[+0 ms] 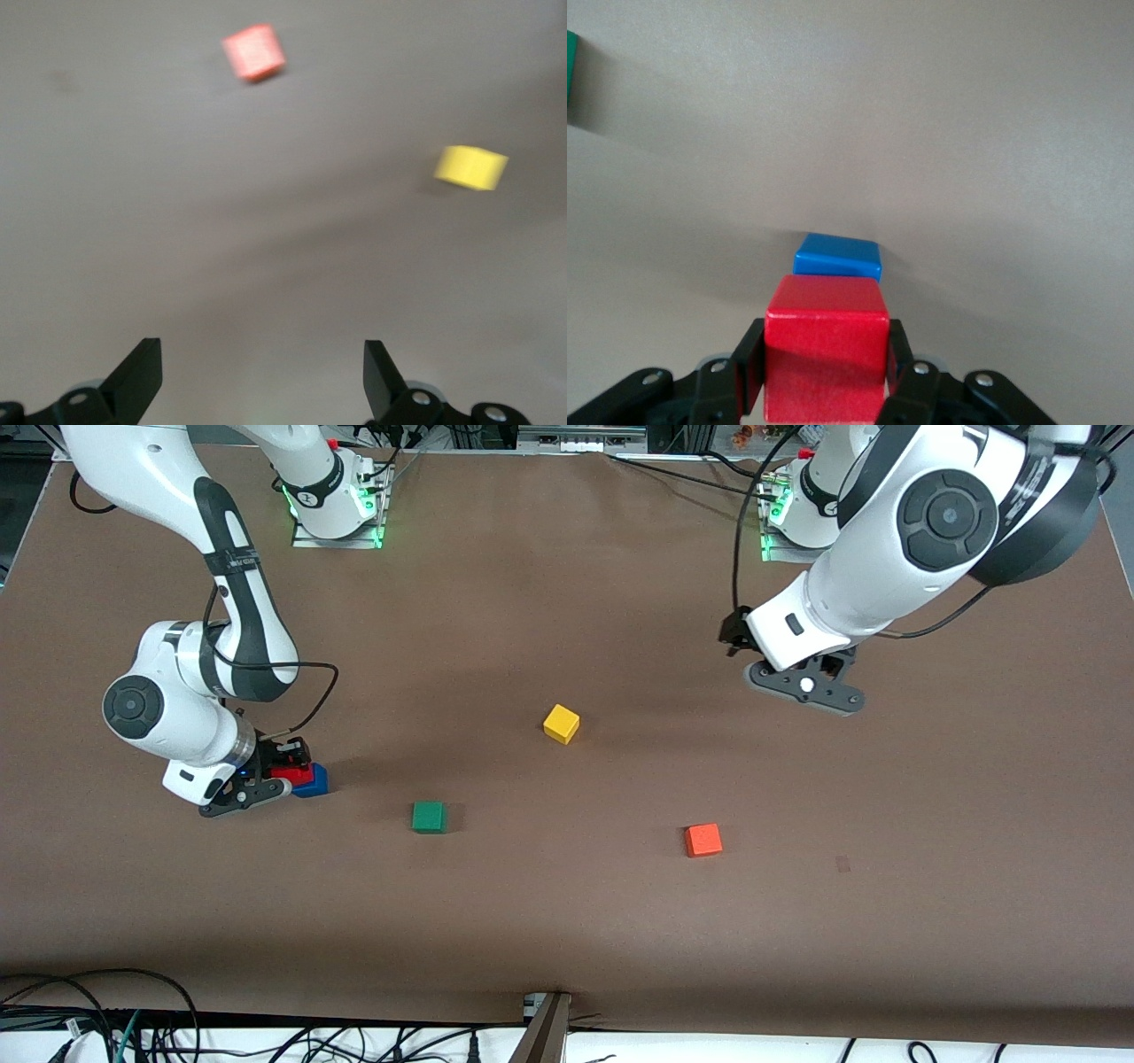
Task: Pass red block to right arm, stack on blue
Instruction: 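Open the right gripper while the left gripper returns to rest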
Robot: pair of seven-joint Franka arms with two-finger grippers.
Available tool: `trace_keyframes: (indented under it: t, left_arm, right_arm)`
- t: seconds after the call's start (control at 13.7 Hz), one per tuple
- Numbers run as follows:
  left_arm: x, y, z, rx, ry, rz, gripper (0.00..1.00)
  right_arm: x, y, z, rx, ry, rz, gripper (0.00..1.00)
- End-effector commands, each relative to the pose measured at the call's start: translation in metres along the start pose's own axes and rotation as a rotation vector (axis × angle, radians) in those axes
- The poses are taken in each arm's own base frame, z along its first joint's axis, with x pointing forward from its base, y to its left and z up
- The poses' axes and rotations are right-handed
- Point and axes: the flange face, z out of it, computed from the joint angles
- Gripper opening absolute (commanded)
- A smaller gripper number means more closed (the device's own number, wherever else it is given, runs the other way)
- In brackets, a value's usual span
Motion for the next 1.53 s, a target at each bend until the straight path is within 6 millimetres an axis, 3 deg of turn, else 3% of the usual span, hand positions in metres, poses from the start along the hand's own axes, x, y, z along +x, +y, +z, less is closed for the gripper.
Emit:
trace_keyframes:
  t: [0.0,0.15,0.44,0.66,0.73,0.8,0.87,0.95,1.46]
  left_arm:
    - [-0.017,-0.036,-0.045,0.065,-0.023,-0.075,1.00]
    - [-0.018,-0.082,-0.051,0.053,-0.026,-0.162,1.00]
    - [-0.029,-0.201,-0.051,-0.024,0.047,-0.381,1.00]
    - [-0.074,-0.193,-0.044,-0.010,0.174,-0.381,1.00]
    - [-0.083,-0.191,-0.046,-0.005,0.186,-0.366,1.00]
    - [-0.087,-0.191,-0.046,0.003,0.184,-0.287,1.00]
    - [-0.092,-0.192,-0.049,0.012,0.188,-0.191,1.00]
    - [-0.093,-0.191,-0.049,0.016,0.188,-0.154,1.00]
    - [-0.065,-0.206,-0.049,0.000,0.186,-0.220,1.00]
  right_arm:
    - [-0.011,-0.003,-0.002,-0.018,0.027,-0.010,0.02]
    - [-0.012,-0.003,0.003,-0.024,0.036,-0.009,0.02]
    - [-0.014,-0.003,0.007,-0.027,0.043,-0.010,0.02]
    - [-0.014,-0.004,0.008,-0.025,0.041,-0.013,0.03]
    - [-0.014,-0.005,0.008,-0.025,0.041,-0.013,0.09]
    - [-0.014,-0.005,0.008,-0.024,0.039,-0.013,0.39]
    - [-0.014,-0.005,0.007,-0.024,0.039,-0.013,0.81]
    - [-0.014,-0.005,0.007,-0.023,0.038,-0.016,1.00]
    - [-0.014,-0.007,0.001,-0.015,0.027,-0.023,1.00]
